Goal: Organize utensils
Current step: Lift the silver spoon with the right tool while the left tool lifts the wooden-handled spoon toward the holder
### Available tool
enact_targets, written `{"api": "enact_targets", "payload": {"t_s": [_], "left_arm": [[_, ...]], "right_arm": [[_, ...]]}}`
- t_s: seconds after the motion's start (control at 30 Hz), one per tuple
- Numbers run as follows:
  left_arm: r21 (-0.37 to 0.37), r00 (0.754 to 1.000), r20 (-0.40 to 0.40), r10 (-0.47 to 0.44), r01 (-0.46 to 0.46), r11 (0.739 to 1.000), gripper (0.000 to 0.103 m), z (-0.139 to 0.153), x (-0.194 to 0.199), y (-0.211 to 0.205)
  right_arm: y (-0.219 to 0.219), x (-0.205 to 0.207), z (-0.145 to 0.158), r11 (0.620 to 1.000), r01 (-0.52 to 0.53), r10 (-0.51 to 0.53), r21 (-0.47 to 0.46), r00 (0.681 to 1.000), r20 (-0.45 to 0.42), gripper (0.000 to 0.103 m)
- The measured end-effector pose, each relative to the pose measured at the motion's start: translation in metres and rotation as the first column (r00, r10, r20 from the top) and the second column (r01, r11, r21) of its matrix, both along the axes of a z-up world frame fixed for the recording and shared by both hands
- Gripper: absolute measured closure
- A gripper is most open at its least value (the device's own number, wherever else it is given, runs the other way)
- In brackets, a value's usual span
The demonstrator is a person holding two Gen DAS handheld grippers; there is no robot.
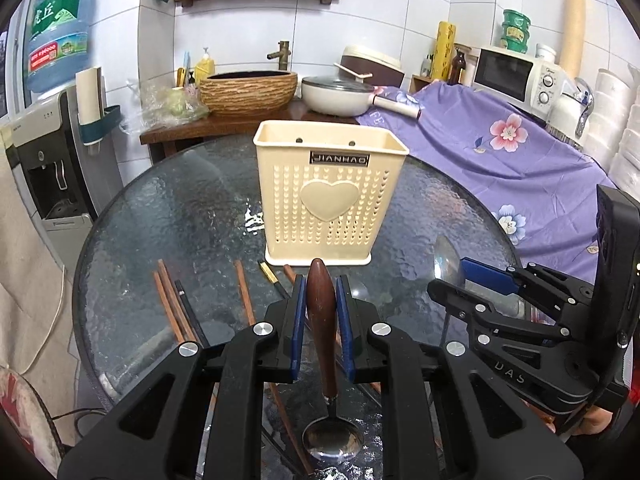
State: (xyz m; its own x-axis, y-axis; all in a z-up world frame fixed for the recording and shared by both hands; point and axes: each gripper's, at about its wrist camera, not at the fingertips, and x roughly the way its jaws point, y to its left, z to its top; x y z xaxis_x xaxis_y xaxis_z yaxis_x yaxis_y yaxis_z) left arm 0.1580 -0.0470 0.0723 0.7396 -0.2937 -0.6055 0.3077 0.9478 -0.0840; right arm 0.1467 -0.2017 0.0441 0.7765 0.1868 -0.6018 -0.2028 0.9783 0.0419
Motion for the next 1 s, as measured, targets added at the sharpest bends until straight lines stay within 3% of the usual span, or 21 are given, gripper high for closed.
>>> {"api": "enact_targets", "payload": {"t_s": [0.7, 1.0], "left_arm": [[-0.003, 0.996, 0.082, -0.023, 0.023, 1.000, 0.087, 0.033, 0.003, 0.009], [-0.023, 0.991, 0.114, -0.065, 0.068, 0.997, 0.087, 0.066, 0.018, 0.010]], "right_arm": [[0.004, -0.005, 0.038, 0.999, -0.050, 0.051, -0.014, 0.993, 0.104, 0.065], [0.008, 0.008, 0.060, 0.996, -0.087, 0.088, -0.013, 0.979, 0.187, 0.065]]}}
